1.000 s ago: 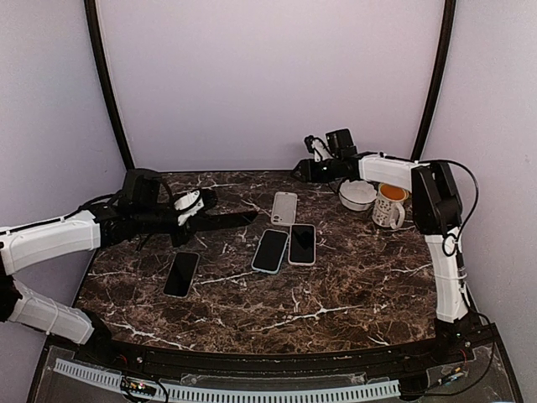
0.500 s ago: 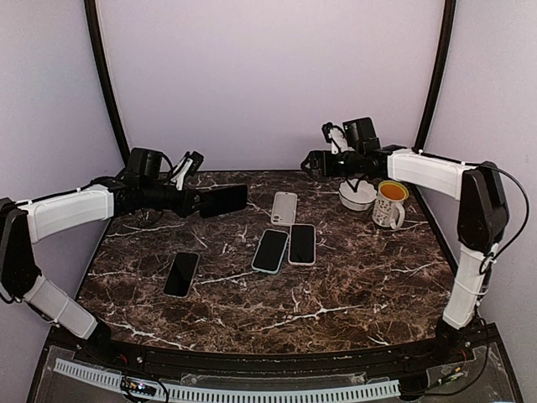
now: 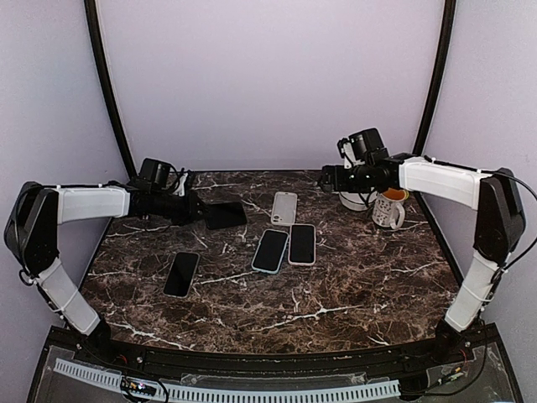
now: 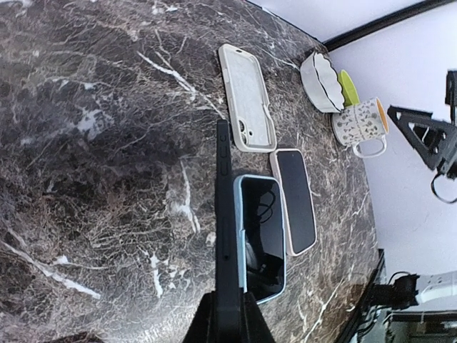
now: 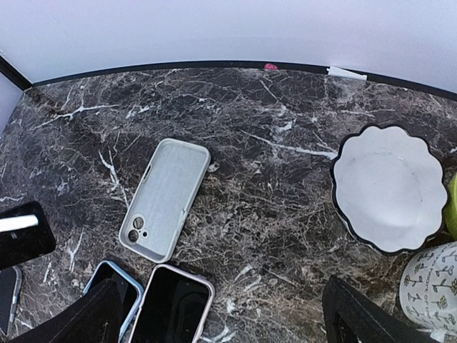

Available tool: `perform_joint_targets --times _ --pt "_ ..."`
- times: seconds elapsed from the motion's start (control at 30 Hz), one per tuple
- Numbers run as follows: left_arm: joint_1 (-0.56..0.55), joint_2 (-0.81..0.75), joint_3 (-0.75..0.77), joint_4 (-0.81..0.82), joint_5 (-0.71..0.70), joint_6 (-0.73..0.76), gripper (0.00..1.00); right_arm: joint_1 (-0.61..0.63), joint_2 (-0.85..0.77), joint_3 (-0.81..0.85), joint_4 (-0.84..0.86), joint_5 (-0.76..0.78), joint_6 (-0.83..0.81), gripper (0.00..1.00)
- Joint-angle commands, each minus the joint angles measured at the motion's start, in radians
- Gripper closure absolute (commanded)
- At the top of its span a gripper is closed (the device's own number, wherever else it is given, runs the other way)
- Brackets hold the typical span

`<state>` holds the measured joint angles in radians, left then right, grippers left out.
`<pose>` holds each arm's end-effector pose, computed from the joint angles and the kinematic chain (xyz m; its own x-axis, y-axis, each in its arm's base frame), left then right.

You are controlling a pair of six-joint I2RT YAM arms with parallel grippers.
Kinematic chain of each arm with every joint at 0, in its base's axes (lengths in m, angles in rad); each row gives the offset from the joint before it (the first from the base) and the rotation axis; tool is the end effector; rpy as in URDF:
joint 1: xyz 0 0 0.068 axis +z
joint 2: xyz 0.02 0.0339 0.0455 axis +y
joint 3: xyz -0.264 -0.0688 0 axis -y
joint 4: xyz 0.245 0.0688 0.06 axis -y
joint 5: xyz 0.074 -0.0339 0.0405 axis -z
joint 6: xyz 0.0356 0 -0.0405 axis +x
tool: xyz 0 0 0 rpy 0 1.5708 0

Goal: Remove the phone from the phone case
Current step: Place the phone at the center of the board.

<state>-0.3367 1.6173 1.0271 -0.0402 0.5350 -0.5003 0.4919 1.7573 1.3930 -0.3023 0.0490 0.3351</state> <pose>0.3279 -0.1340 0.2290 -0.8110 -0.1533 -0.5646 0.3236 0.6865 -0.6512 0.3581 0.1899 0.2740 -0.6587 0.0197 -0.7522 -0.2342 0.9446 0.2299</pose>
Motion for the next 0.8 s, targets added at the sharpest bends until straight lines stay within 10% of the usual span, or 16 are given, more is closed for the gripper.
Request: perform_joint_targets --times 0.0,0.77 --pt "0.035 0.028 -0.002 0.120 0.091 -0.183 1.00 0.015 -0.056 -0.059 -0.016 0.031 0.024 0.01" --pt "0.064 0.252 0.006 0.188 0.249 -0.233 0.97 0.061 -0.162 -0.231 -0.127 0.048 0.083 0.01"
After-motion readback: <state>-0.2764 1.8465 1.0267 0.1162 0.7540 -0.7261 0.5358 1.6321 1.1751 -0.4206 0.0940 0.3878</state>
